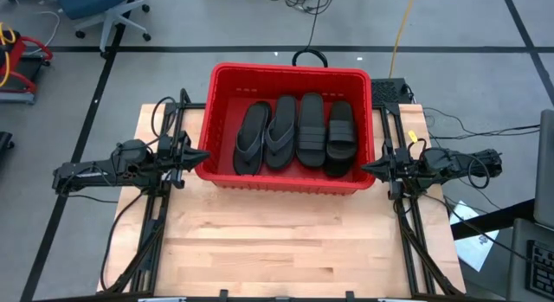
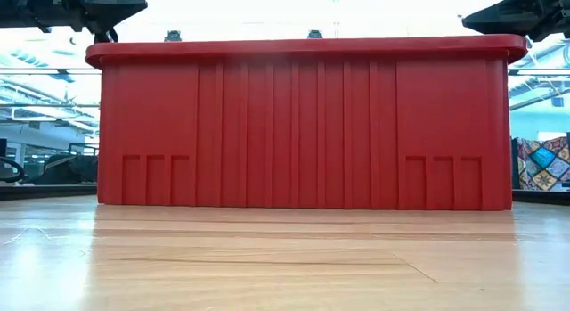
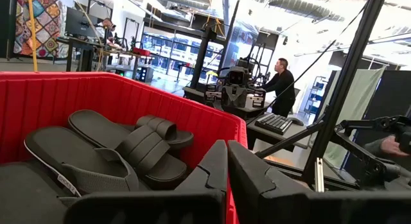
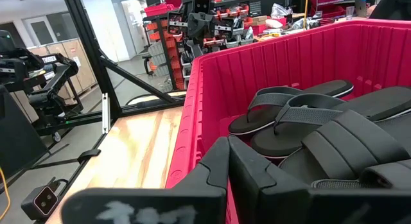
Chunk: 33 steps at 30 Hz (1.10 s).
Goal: Pick and place slides into bin
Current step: Return to Home Position
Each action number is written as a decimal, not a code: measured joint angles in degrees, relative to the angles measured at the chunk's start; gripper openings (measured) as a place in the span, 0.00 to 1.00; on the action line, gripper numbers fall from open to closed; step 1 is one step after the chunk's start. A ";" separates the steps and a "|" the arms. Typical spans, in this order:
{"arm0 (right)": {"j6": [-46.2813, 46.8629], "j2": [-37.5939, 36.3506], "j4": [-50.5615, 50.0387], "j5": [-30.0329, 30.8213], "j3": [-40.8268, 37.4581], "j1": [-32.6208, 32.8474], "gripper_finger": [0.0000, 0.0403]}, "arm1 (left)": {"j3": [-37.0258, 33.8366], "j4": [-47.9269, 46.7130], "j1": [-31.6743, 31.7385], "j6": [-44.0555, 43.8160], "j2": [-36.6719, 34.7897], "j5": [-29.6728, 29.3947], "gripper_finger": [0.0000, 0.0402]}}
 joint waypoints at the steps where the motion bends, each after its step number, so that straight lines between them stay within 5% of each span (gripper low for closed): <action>1: 0.00 0.00 0.00 0.00 0.00 0.00 0.00 | 0.00 0.01 -0.02 0.01 0.00 0.00 0.01; 16: -0.01 0.00 0.00 0.00 0.00 0.00 0.00 | 0.00 0.01 0.00 0.01 -0.02 0.00 0.07; 33: -0.02 0.00 0.01 0.00 0.00 -0.01 0.00 | 0.00 0.00 0.00 0.01 0.00 0.00 0.02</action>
